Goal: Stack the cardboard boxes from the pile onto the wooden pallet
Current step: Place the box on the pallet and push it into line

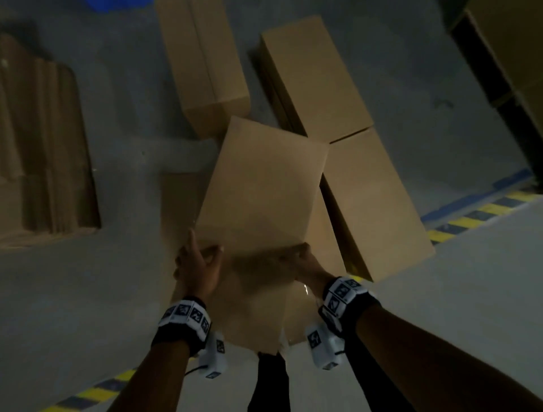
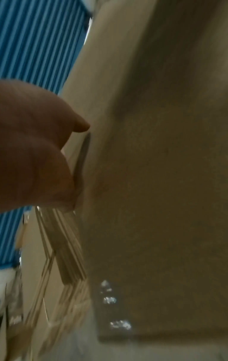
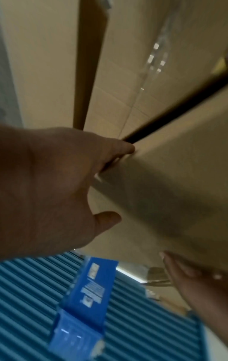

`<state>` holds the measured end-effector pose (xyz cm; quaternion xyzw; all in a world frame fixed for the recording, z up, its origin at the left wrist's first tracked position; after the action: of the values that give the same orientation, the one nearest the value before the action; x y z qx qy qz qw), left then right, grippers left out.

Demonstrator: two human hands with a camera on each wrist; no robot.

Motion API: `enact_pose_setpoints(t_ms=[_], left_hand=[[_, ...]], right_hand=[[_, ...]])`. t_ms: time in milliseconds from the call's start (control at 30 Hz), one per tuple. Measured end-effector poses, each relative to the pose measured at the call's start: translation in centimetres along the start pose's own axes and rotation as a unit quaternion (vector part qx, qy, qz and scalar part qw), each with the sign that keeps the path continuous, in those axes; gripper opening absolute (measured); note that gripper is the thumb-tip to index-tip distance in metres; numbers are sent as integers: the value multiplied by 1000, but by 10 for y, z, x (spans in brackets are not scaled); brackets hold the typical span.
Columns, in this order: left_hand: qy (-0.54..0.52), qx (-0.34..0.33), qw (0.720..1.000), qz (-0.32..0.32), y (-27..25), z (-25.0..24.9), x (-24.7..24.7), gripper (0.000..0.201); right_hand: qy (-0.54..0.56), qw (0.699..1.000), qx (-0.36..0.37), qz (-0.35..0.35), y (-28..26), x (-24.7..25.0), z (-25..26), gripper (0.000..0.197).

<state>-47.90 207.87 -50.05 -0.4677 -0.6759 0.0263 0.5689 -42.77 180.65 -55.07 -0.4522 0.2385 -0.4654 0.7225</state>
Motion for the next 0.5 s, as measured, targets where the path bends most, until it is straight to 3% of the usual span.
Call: enact_pose_setpoints(t_ms=[100, 200, 267, 300, 367, 500], left_hand=[[-66, 12, 998, 11, -9, 3, -7, 79], [-168, 5, 983, 68, -22, 6, -18, 73], [-210, 3, 974, 90, -22, 18, -30, 83], [-206, 4, 973, 101, -25, 19, -32, 88], [-192, -21, 976, 103, -36, 4, -23, 66], [-296, -31, 953, 59, -50, -23, 5, 50]], right_hand=[[29, 996, 17, -81, -22, 5, 18, 72], [-91, 977, 74, -176, -58, 16, 53, 89], [-180, 953, 138, -199, -80, 11, 77, 81], [-212, 943, 164, -197, -89, 5, 86, 74], [-236, 935, 205, -168, -99, -13, 97, 67], [-216, 945, 241, -51, -95, -65, 90, 57]])
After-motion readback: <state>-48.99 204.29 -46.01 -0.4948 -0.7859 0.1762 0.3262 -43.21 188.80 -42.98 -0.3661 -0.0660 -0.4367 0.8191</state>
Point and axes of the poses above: each hand's wrist, its own y-axis towards the middle knuckle, its own x-axis out of the back of the hand, z = x × y, the point moved 8 cm from there along y, towards the middle knuckle, and after that the axes turned 4 degrees about y, right-handed, at the moved point
